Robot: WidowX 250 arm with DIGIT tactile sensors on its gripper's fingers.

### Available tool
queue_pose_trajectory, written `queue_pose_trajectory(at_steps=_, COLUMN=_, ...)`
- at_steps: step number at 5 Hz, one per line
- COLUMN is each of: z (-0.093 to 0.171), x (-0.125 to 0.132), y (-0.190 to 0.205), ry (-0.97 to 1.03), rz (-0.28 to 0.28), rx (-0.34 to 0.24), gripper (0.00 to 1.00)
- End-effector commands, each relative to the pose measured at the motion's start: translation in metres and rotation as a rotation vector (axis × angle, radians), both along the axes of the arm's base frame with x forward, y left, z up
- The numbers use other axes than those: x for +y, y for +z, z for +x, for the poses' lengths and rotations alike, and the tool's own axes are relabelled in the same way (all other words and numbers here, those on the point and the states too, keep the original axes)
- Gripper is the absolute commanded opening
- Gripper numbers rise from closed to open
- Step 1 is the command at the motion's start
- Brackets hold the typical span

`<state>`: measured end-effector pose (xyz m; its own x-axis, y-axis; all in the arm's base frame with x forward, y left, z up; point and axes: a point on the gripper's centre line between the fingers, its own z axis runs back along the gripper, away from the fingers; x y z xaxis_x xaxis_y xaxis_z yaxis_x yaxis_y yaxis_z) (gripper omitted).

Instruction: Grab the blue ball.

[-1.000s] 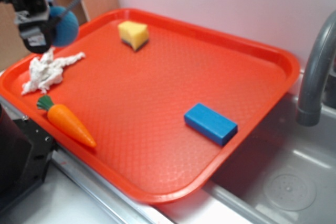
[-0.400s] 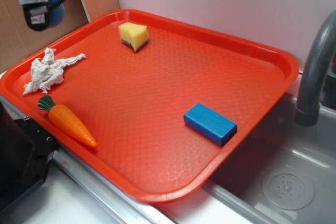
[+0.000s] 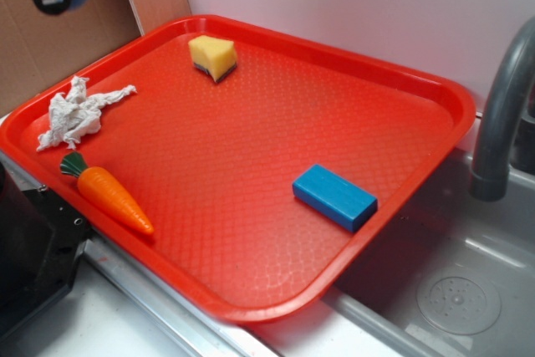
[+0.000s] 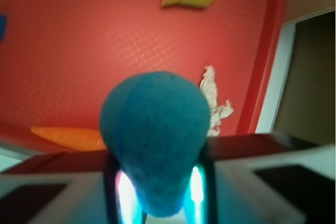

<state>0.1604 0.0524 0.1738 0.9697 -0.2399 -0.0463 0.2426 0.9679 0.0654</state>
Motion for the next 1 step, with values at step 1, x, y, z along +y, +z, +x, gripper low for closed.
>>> queue_pose_trajectory(at_steps=1, z=-0.0096, x=-0.0222, y=0.0180, ry=-0.035, rz=0.002, rx=-0.082, gripper=0.00)
